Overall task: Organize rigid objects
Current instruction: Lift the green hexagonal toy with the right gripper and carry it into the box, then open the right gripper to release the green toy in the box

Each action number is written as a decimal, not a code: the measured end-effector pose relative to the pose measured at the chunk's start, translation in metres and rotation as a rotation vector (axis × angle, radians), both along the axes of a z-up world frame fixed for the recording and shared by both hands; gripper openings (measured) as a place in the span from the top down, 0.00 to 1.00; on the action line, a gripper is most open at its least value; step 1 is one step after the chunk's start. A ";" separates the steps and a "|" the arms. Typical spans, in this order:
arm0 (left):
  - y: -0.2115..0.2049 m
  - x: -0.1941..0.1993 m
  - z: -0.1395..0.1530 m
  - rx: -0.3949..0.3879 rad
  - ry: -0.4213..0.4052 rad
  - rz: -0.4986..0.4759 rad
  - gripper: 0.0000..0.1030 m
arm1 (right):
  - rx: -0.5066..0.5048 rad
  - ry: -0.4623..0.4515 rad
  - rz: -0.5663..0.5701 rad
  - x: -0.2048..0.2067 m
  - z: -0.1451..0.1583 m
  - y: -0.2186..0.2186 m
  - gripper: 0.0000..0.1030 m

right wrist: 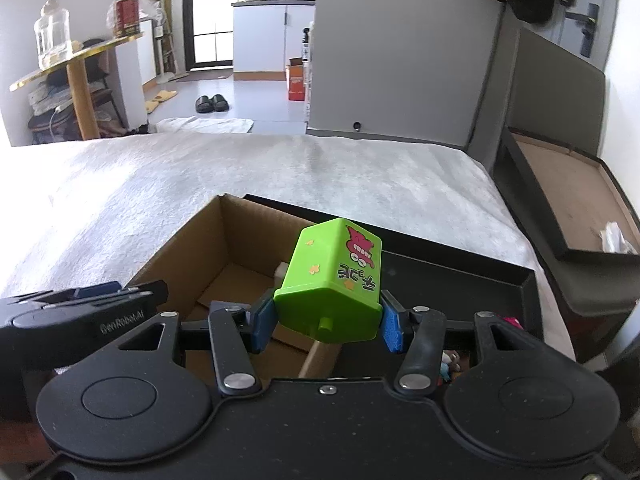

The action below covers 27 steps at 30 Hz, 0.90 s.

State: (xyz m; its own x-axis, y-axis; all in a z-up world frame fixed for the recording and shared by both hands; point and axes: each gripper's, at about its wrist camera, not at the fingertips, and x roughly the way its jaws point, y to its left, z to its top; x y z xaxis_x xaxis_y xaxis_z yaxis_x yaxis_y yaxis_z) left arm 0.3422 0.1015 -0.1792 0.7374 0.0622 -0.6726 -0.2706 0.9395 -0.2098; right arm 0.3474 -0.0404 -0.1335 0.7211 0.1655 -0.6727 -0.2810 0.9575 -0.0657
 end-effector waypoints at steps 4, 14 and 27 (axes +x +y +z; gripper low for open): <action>0.006 -0.001 -0.004 -0.005 -0.002 0.023 0.82 | -0.016 0.002 0.034 0.011 -0.005 0.014 0.50; 0.018 -0.004 -0.003 -0.096 -0.010 0.023 0.83 | -0.046 -0.005 0.094 0.025 -0.014 0.040 0.50; 0.014 -0.003 -0.002 -0.078 -0.009 0.024 0.82 | -0.085 0.010 0.086 0.013 -0.009 0.033 0.44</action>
